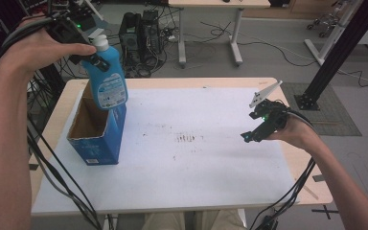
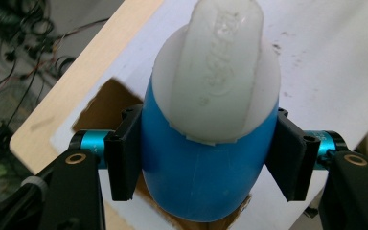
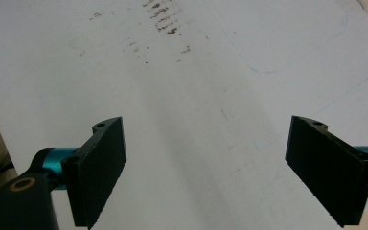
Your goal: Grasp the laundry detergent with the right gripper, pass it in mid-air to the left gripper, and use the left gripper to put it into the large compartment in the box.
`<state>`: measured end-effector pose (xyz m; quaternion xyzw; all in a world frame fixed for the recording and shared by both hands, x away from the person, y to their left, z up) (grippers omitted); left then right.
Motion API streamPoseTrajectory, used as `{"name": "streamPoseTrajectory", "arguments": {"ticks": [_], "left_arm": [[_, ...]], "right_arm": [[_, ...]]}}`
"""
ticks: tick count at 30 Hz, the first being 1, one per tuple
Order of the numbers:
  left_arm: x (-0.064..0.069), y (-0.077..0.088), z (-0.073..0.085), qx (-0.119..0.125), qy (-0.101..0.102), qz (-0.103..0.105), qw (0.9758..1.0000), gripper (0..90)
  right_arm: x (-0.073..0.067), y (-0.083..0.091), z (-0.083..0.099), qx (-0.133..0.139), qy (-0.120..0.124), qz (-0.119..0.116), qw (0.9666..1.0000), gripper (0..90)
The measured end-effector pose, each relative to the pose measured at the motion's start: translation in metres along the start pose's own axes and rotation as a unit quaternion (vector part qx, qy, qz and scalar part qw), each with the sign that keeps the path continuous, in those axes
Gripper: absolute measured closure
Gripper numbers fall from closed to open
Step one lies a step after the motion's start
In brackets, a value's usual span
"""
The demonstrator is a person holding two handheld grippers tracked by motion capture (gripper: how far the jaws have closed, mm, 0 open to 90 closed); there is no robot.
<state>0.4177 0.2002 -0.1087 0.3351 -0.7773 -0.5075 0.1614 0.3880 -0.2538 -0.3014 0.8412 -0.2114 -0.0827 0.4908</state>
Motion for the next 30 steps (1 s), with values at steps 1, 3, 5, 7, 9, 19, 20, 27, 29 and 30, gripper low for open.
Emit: {"name": "streamPoseTrajectory", "arguments": {"ticks": [1,3,5,7,9,19,20,27,29,30], "left_arm": [[0.060,-0.019,-0.038,0.000,-0.118,0.042,0.9921,37.0],[0.050,-0.014,-0.033,0.000,-0.103,0.037,0.9940,37.0],[-0.013,0.003,0.019,-0.014,0.066,-0.045,0.9967,37.0],[-0.003,0.000,0.002,-0.005,0.005,-0.006,1.0000,37.1],[-0.018,0.003,0.030,-0.017,0.107,-0.061,0.9923,37.1],[-0.018,0.002,0.031,-0.018,0.110,-0.062,0.9919,37.1],[-0.022,-0.015,0.052,-0.029,0.148,-0.059,0.9868,37.1],[-0.022,-0.013,0.050,-0.031,0.145,-0.058,0.9872,37.1],[-0.023,-0.035,0.069,-0.044,0.169,-0.067,0.9824,37.1],[-0.022,-0.017,0.055,-0.033,0.151,-0.059,0.9862,37.1]], "right_arm": [[0.002,-0.001,0.001,-0.003,-0.003,0.002,1.0000,13.2],[-0.008,-0.001,-0.011,0.009,0.014,-0.009,0.9998,13.2],[-0.007,0.000,-0.010,0.009,0.014,-0.008,0.9998,13.2],[0.002,-0.003,0.000,-0.005,-0.002,0.005,1.0000,13.2],[0.002,-0.006,-0.001,-0.010,0.002,0.009,0.9999,13.2],[0.000,-0.008,-0.001,-0.013,0.006,0.011,0.9998,13.2],[0.002,-0.006,-0.001,-0.009,0.001,0.009,0.9999,13.2],[-0.001,-0.009,-0.001,-0.018,0.007,0.012,0.9997,13.2],[0.000,-0.008,-0.001,-0.015,0.006,0.012,0.9998,13.2],[-0.002,-0.011,0.000,-0.019,0.006,0.012,0.9997,13.2]]}}
Point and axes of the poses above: each handheld gripper's, and its own axes: y roughly backward along the jaws, z roughly out of its underside, x roughly to its right, the point moved 2 cm from there along -y, roughly forward along the jaws, and after that the axes turned 2 degrees about y, right-handed, at the moved point
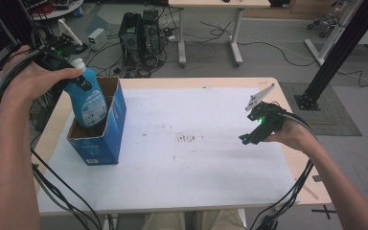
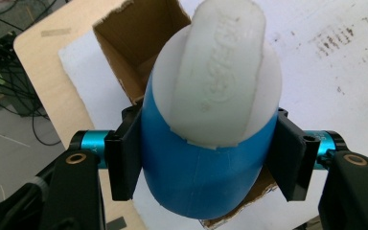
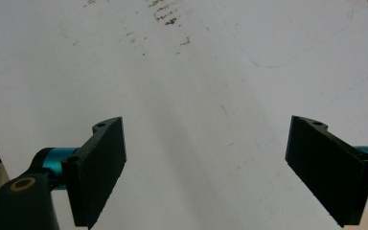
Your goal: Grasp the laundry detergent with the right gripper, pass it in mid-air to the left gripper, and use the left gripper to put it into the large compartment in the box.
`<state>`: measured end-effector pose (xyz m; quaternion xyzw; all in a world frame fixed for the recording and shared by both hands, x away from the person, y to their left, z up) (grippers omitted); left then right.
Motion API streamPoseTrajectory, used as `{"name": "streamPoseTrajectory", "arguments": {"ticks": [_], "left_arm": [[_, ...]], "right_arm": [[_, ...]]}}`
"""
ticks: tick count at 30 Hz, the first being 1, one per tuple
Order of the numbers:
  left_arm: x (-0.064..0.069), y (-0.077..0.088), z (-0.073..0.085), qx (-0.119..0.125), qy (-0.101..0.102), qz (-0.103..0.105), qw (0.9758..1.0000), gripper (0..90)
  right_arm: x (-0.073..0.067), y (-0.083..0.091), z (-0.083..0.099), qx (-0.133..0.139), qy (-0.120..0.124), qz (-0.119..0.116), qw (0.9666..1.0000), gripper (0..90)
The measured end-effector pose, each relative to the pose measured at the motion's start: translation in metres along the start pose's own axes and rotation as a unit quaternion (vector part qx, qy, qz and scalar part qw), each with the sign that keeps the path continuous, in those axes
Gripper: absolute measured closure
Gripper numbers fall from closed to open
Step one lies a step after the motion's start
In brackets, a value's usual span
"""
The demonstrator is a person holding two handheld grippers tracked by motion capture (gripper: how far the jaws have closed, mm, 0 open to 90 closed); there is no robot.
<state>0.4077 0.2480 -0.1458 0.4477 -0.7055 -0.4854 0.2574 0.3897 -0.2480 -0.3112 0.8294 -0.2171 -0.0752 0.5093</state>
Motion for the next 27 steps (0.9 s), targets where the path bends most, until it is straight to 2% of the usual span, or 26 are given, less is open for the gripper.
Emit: {"name": "streamPoseTrajectory", "arguments": {"ticks": [1,2,3,4,5,7,8,9,11,12,13,15,16,17,18,19,20,21,22,23,24,25,26,27], "left_arm": [[-0.003,-0.024,0.015,-0.011,0.023,-0.007,0.9997,37.1],[-0.003,-0.022,0.014,-0.012,0.020,-0.008,0.9997,37.1],[0.003,0.018,-0.013,0.011,-0.019,-0.002,0.9998,37.1],[-0.004,-0.028,0.018,-0.013,0.023,-0.005,0.9996,37.1],[-0.004,-0.032,0.020,-0.015,0.025,-0.003,0.9996,37.1],[-0.003,-0.018,0.012,-0.011,0.017,-0.009,0.9998,37.1],[-0.004,-0.042,0.027,-0.018,0.030,-0.003,0.9994,37.1],[-0.004,-0.037,0.024,-0.017,0.028,-0.002,0.9995,37.1],[-0.003,-0.050,0.030,-0.025,0.030,-0.003,0.9992,37.1],[-0.004,-0.035,0.022,-0.017,0.027,-0.003,0.9995,37.1],[-0.002,-0.056,0.033,-0.029,0.028,-0.003,0.9992,37.1],[-0.002,-0.059,0.034,-0.032,0.028,-0.002,0.9991,37.1],[-0.002,-0.057,0.034,-0.031,0.028,-0.003,0.9991,37.1],[-0.004,-0.047,0.029,-0.022,0.029,-0.003,0.9993,37.1],[-0.001,-0.066,0.038,-0.037,0.028,0.003,0.9989,37.1],[-0.001,-0.061,0.035,-0.034,0.028,-0.001,0.9990,37.1],[-0.001,-0.067,0.038,-0.037,0.028,0.002,0.9989,37.1],[-0.001,-0.065,0.037,-0.036,0.028,0.001,0.9990,37.1],[-0.004,-0.037,0.023,-0.016,0.029,-0.003,0.9995,37.1],[0.001,-0.077,0.042,-0.043,0.029,0.006,0.9986,37.1],[0.001,-0.077,0.042,-0.043,0.029,0.006,0.9986,37.1],[0.000,-0.071,0.040,-0.038,0.029,0.004,0.9989,37.1],[0.000,-0.075,0.041,-0.041,0.029,0.007,0.9987,37.1],[-0.001,-0.068,0.038,-0.036,0.028,0.001,0.9990,37.1]], "right_arm": [[0.001,0.003,-0.001,0.003,0.001,0.000,1.0000,13.2],[0.000,-0.001,0.000,-0.002,0.002,0.000,1.0000,13.2],[0.000,-0.001,0.000,-0.001,0.001,0.001,1.0000,13.2],[0.003,0.005,-0.001,0.009,-0.003,-0.002,0.9999,13.2],[0.000,-0.002,0.000,-0.003,0.003,-0.001,1.0000,13.2],[0.000,-0.001,0.000,-0.001,0.001,0.000,1.0000,13.2],[0.000,0.000,0.000,0.001,0.001,0.000,1.0000,13.2],[0.000,-0.004,0.000,-0.006,0.003,0.000,1.0000,13.2],[-0.001,-0.004,0.000,-0.007,0.002,0.000,1.0000,13.2],[-0.001,-0.006,0.000,-0.008,0.003,-0.001,1.0000,13.2],[0.000,-0.003,0.000,-0.004,0.002,0.000,1.0000,13.2],[-0.002,-0.008,0.000,-0.011,0.003,0.000,0.9999,13.2],[-0.002,-0.008,0.000,-0.011,0.003,0.000,0.9999,13.2],[-0.002,-0.008,0.000,-0.011,0.002,0.000,0.9999,13.2],[-0.001,-0.005,0.000,-0.007,0.003,0.000,1.0000,13.2],[-0.002,-0.010,0.000,-0.013,0.003,0.000,0.9999,13.2],[-0.002,-0.009,0.000,-0.012,0.003,0.000,0.9999,13.2],[-0.002,-0.010,0.000,-0.013,0.003,0.000,0.9999,13.2],[-0.002,-0.010,0.000,-0.012,0.004,0.000,0.9999,13.2],[0.000,-0.003,0.000,-0.004,0.003,0.000,1.0000,13.2],[0.000,-0.003,0.000,-0.004,0.003,0.000,1.0000,13.2],[-0.003,-0.011,0.001,-0.015,0.004,0.001,0.9999,13.2],[-0.002,-0.010,0.000,-0.013,0.003,0.000,0.9999,13.2],[-0.003,-0.011,0.001,-0.014,0.004,0.001,0.9999,13.2]]}}
Point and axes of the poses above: each handheld gripper's, and its own axes: y roughly backward along the jaws, z roughly out of its underside, x roughly to its right, the point moved 2 cm from there along -y, roughly forward along the jaws, and after that the axes turned 2 degrees about y, right-handed, at the moved point
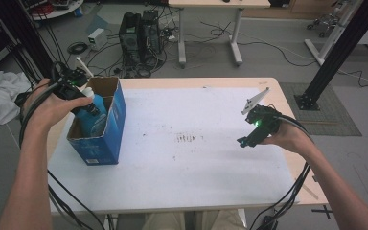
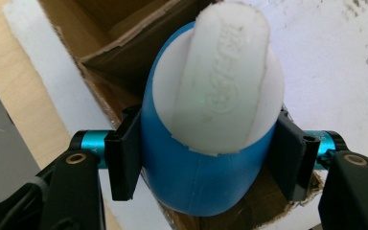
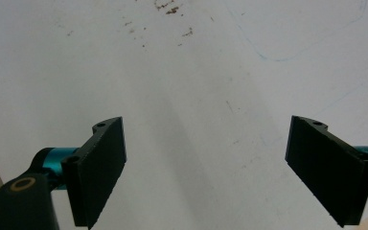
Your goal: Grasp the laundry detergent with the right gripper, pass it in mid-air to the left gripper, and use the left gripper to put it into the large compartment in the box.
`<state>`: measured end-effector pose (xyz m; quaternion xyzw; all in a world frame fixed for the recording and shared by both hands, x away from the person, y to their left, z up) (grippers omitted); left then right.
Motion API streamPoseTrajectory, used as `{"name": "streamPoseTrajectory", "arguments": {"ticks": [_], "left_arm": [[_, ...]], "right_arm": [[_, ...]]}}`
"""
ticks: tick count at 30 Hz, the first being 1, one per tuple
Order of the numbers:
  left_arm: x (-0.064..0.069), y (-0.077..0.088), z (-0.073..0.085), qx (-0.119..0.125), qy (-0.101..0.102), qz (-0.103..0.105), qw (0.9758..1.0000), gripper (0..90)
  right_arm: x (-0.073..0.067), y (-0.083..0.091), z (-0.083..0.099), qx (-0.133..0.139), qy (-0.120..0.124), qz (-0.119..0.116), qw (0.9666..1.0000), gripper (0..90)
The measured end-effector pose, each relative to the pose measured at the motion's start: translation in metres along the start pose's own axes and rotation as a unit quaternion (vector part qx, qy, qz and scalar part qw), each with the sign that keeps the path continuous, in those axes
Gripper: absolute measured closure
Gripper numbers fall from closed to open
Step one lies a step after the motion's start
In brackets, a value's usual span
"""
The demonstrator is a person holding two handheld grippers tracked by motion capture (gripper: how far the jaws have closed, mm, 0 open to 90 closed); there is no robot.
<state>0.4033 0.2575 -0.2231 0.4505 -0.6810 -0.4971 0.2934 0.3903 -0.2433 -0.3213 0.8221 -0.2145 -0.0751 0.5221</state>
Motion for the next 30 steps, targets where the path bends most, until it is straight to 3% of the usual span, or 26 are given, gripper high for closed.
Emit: {"name": "streamPoseTrajectory", "arguments": {"ticks": [1,2,3,5,8,9,13,14,15,16,17,19,21,23,27,29,30], "left_arm": [[0.002,-0.012,0.004,-0.007,0.001,0.004,1.0000,37.1],[-0.002,0.024,-0.009,0.016,0.002,-0.003,0.9999,37.1],[0.005,-0.028,0.008,-0.019,-0.009,0.008,0.9998,37.1],[0.004,-0.022,0.007,-0.015,-0.004,0.004,0.9999,37.1],[0.006,-0.040,0.013,-0.024,-0.023,0.017,0.9993,37.1],[0.005,-0.030,0.009,-0.018,-0.008,0.010,0.9998,37.1],[0.005,-0.048,0.017,-0.028,-0.024,0.017,0.9992,37.1],[0.005,-0.030,0.009,-0.018,-0.009,0.010,0.9997,37.1],[0.005,-0.049,0.018,-0.029,-0.026,0.018,0.9991,37.1],[0.006,-0.037,0.012,-0.020,-0.019,0.018,0.9995,37.1],[0.005,-0.048,0.017,-0.028,-0.025,0.018,0.9991,37.1],[0.005,-0.050,0.018,-0.029,-0.025,0.018,0.9991,37.1],[0.005,-0.059,0.020,-0.033,-0.039,0.015,0.9986,37.1],[0.005,-0.052,0.019,-0.032,-0.030,0.018,0.9989,37.1],[0.004,-0.062,0.021,-0.034,-0.039,0.017,0.9985,37.1],[0.005,-0.058,0.020,-0.033,-0.036,0.015,0.9987,37.1],[0.003,-0.065,0.022,-0.035,-0.038,0.019,0.9985,37.1]], "right_arm": [[0.000,0.001,0.000,0.001,-0.001,-0.001,1.0000,13.2],[0.000,-0.001,0.000,0.000,0.000,0.000,1.0000,13.2],[0.002,0.007,-0.001,0.008,-0.001,-0.001,1.0000,13.2],[-0.001,-0.003,0.001,-0.003,-0.001,-0.001,1.0000,13.2],[-0.002,-0.004,0.003,-0.006,-0.003,-0.001,1.0000,13.2],[-0.002,-0.005,0.003,-0.005,-0.004,-0.001,1.0000,13.2],[-0.002,-0.005,0.003,-0.006,-0.003,-0.001,1.0000,13.2],[-0.002,-0.006,0.004,-0.008,-0.002,-0.001,1.0000,13.2],[-0.001,-0.003,0.002,-0.004,0.000,-0.002,1.0000,13.2],[-0.002,-0.006,0.003,-0.009,-0.004,-0.001,1.0000,13.2],[-0.002,-0.004,0.003,-0.006,-0.002,-0.001,1.0000,13.2],[-0.002,-0.006,0.004,-0.008,-0.002,-0.001,1.0000,13.2],[-0.002,-0.007,0.003,-0.009,-0.002,-0.002,1.0000,13.2],[-0.002,-0.007,0.003,-0.011,-0.002,0.000,0.9999,13.2],[-0.002,-0.007,0.003,-0.011,-0.002,-0.001,0.9999,13.2],[-0.002,-0.007,0.003,-0.011,-0.002,-0.001,0.9999,13.2],[-0.003,-0.007,0.003,-0.011,-0.003,-0.001,0.9999,13.2]]}}
Point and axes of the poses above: each handheld gripper's, and its own axes: y roughly backward along the jaws, z roughly out of its underside, x roughly to its right, the point moved 2 cm from there along -y, roughly forward along the jaws, and after that the axes turned 2 degrees about y, right-handed, at the moved point
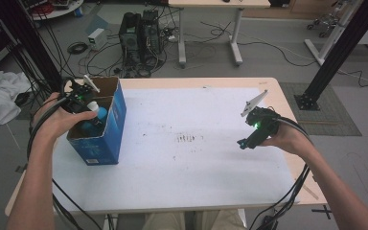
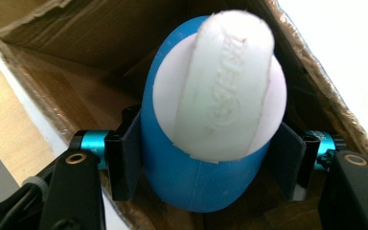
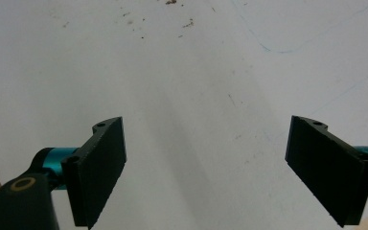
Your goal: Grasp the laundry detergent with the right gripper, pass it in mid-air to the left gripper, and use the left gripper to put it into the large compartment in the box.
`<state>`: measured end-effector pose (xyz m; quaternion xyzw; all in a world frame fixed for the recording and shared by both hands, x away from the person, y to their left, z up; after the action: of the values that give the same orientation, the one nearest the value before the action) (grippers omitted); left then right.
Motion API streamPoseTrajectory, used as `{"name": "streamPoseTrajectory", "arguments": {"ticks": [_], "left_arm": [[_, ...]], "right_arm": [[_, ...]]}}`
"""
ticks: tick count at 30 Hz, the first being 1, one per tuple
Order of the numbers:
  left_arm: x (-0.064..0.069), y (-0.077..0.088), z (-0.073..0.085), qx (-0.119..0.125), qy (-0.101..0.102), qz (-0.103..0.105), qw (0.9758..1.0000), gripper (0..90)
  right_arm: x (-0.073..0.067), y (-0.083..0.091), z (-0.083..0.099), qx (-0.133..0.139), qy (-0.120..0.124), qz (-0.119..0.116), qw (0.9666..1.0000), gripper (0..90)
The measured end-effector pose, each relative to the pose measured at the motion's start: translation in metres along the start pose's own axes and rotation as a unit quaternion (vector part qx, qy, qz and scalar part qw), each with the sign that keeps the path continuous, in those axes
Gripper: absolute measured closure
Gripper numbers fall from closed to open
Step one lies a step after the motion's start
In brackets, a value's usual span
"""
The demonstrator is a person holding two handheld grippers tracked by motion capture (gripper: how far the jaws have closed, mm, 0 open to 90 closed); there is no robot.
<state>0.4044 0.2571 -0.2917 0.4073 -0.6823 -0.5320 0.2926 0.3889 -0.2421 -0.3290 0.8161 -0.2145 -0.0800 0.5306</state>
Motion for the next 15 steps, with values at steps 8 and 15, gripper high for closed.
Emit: {"name": "streamPoseTrajectory", "arguments": {"ticks": [8,15], "left_arm": [[-0.001,-0.001,0.002,-0.004,-0.005,0.004,1.0000,37.0],[0.000,-0.001,0.003,-0.004,-0.007,0.001,1.0000,36.9]], "right_arm": [[0.000,-0.001,0.001,-0.003,-0.001,0.002,1.0000,13.2],[-0.002,-0.001,0.000,-0.004,0.002,0.003,1.0000,13.2]]}}
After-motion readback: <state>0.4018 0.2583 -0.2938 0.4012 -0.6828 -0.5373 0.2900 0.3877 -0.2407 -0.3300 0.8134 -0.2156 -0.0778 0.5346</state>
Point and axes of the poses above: each handheld gripper's, and its own axes: y roughly backward along the jaws, z roughly out of its underside, x roughly to its right, the point moved 2 cm from there along -y, roughly forward along the jaws, and after that the axes turned 2 degrees about y, right-handed, at the moved point
